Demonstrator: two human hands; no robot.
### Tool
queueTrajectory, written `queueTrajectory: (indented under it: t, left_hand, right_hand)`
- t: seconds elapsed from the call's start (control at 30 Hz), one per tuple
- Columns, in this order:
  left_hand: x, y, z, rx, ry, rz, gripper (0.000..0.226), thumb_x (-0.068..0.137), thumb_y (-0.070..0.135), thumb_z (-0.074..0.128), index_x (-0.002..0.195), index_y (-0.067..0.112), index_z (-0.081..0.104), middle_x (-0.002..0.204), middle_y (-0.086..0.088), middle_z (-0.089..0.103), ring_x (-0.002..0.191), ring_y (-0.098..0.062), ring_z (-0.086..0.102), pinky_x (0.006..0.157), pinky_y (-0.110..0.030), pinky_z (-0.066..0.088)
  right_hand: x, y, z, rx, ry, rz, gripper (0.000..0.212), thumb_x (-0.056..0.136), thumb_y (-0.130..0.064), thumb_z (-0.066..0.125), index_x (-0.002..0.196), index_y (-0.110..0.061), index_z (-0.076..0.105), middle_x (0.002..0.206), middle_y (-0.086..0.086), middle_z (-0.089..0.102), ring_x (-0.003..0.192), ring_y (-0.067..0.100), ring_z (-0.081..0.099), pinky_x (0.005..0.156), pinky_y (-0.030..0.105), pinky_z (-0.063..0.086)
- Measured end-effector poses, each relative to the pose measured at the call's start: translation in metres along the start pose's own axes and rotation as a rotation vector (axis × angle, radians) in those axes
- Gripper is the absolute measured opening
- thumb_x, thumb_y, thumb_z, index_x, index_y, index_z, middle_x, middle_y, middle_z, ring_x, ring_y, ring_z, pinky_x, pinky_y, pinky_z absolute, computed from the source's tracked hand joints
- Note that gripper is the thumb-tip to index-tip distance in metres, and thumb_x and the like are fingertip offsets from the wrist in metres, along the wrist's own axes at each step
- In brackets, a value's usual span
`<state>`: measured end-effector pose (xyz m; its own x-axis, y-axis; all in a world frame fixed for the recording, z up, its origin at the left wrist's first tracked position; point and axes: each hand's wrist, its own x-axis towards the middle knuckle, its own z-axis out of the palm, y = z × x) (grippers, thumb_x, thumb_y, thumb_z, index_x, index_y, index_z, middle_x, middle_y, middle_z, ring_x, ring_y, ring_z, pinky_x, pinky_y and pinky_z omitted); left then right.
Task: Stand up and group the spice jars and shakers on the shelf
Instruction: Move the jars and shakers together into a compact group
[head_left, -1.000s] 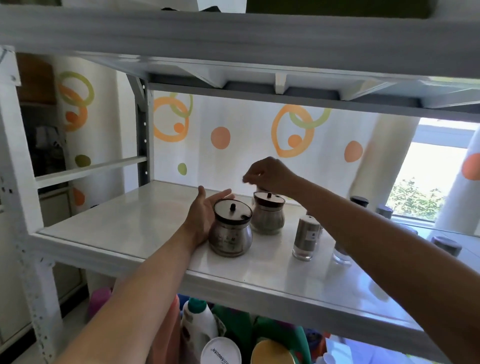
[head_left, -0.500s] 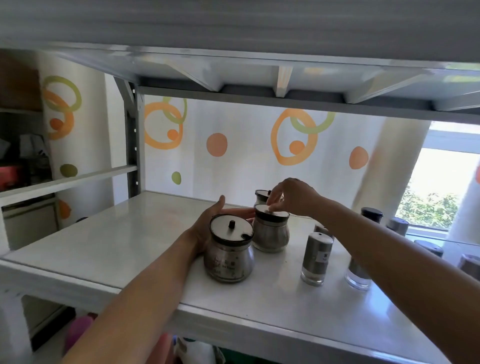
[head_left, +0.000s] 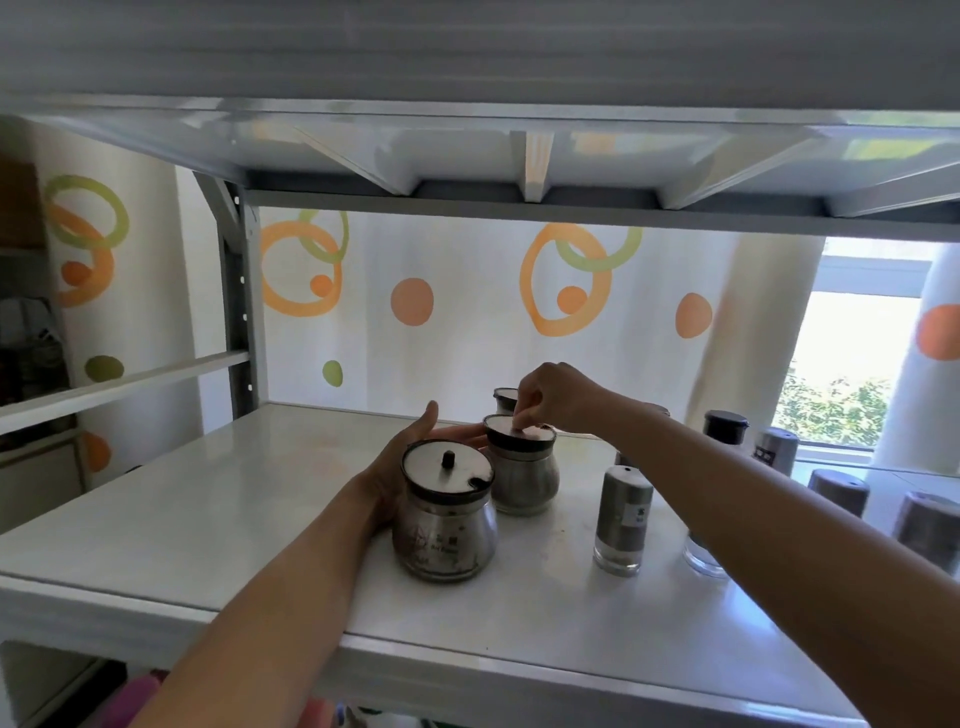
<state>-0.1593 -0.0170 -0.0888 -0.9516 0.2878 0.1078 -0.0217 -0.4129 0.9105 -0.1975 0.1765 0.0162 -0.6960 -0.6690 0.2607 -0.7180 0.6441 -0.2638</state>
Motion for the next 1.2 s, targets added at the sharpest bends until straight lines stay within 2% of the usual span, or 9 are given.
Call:
queueTrajectory:
  t: [0.07, 0.2, 0.37, 0.6, 0.77, 0.87, 0.97, 1.13, 1.2]
  left_hand:
    - [-0.003, 0.002, 0.004, 0.025, 0.039, 0.006, 0.070, 0.091, 0.058, 0.023, 0.121, 0.009, 0.064, 0.127, -0.011, 0.063, 0.112, -0.020, 0.063, 0.093, -0.031, 0.052]
    - [-0.006, 0.004, 0.008, 0.079, 0.094, 0.009, 0.075, 0.095, 0.055, 0.014, 0.102, 0.012, 0.074, 0.102, -0.010, 0.074, 0.089, -0.019, 0.071, 0.074, -0.025, 0.057]
    - [-0.003, 0.004, 0.003, 0.091, 0.140, 0.011, 0.071, 0.092, 0.058, 0.021, 0.109, 0.011, 0.071, 0.109, -0.010, 0.071, 0.094, -0.020, 0.070, 0.080, -0.029, 0.055]
    - [0.000, 0.004, -0.002, 0.123, 0.183, 0.034, 0.069, 0.093, 0.056, 0.025, 0.094, 0.010, 0.077, 0.097, -0.012, 0.075, 0.084, -0.021, 0.072, 0.073, -0.026, 0.057]
    - [-0.001, 0.004, 0.003, 0.115, 0.162, 0.029, 0.071, 0.095, 0.054, 0.019, 0.099, 0.010, 0.075, 0.096, -0.011, 0.074, 0.084, -0.021, 0.071, 0.072, -0.027, 0.057]
    - [-0.001, 0.003, 0.003, 0.065, 0.130, 0.044, 0.070, 0.094, 0.053, 0.018, 0.106, 0.010, 0.073, 0.109, -0.010, 0.072, 0.097, -0.020, 0.070, 0.078, -0.027, 0.057]
    - [0.001, 0.003, 0.003, 0.024, 0.113, 0.068, 0.064, 0.091, 0.053, 0.024, 0.117, 0.011, 0.065, 0.123, -0.005, 0.066, 0.110, -0.019, 0.065, 0.084, -0.032, 0.057]
    - [0.011, 0.007, -0.001, 0.019, 0.146, 0.070, 0.074, 0.076, 0.061, 0.055, 0.130, 0.010, 0.054, 0.137, -0.010, 0.054, 0.124, -0.023, 0.054, 0.090, -0.037, 0.052]
    - [0.020, 0.008, -0.006, 0.027, 0.232, 0.045, 0.071, 0.090, 0.057, 0.030, 0.143, 0.010, 0.035, 0.152, -0.012, 0.035, 0.140, -0.026, 0.032, 0.104, -0.040, 0.036]
  right_hand:
    - [0.003, -0.004, 0.003, -0.009, -0.011, 0.006, 0.020, 0.080, -0.015, 0.070, 0.092, 0.002, 0.069, 0.068, -0.009, 0.052, 0.065, 0.003, 0.046, 0.056, 0.015, 0.034]
    - [0.008, -0.009, 0.010, -0.114, -0.021, -0.007, 0.018, 0.085, -0.024, 0.064, 0.087, -0.006, 0.060, 0.089, 0.007, 0.058, 0.086, 0.020, 0.051, 0.070, 0.027, 0.037]
    - [0.010, -0.006, 0.014, -0.268, -0.054, -0.043, 0.030, 0.093, -0.025, 0.052, 0.068, -0.018, 0.036, 0.086, 0.006, 0.052, 0.083, 0.022, 0.046, 0.071, 0.030, 0.035]
    - [0.010, -0.002, 0.016, -0.443, -0.086, -0.087, 0.019, 0.100, -0.029, 0.032, 0.086, -0.017, 0.037, 0.102, 0.008, 0.058, 0.089, 0.020, 0.037, 0.074, 0.032, 0.028]
    - [0.015, 0.002, 0.013, -0.465, -0.135, -0.083, 0.018, 0.098, -0.034, 0.033, 0.089, -0.021, 0.042, 0.110, 0.007, 0.060, 0.104, 0.022, 0.043, 0.081, 0.029, 0.026]
    - [0.021, 0.010, 0.005, -0.381, -0.138, -0.048, 0.026, 0.092, -0.048, 0.042, 0.083, -0.024, 0.048, 0.104, 0.001, 0.062, 0.101, 0.021, 0.048, 0.082, 0.031, 0.029]
    - [0.022, 0.015, -0.011, -0.215, 0.043, 0.048, 0.036, 0.093, -0.047, 0.043, 0.076, -0.017, 0.057, 0.091, 0.003, 0.065, 0.089, 0.021, 0.056, 0.078, 0.031, 0.038]
    - [0.027, 0.029, -0.018, -0.302, 0.162, 0.182, 0.028, 0.094, -0.031, 0.044, 0.105, -0.013, 0.062, 0.112, 0.008, 0.063, 0.107, 0.028, 0.056, 0.084, 0.033, 0.040]
    - [0.034, 0.033, -0.013, -0.338, 0.104, 0.182, 0.029, 0.094, -0.030, 0.044, 0.113, -0.016, 0.061, 0.118, 0.006, 0.062, 0.113, 0.027, 0.053, 0.093, 0.036, 0.040]
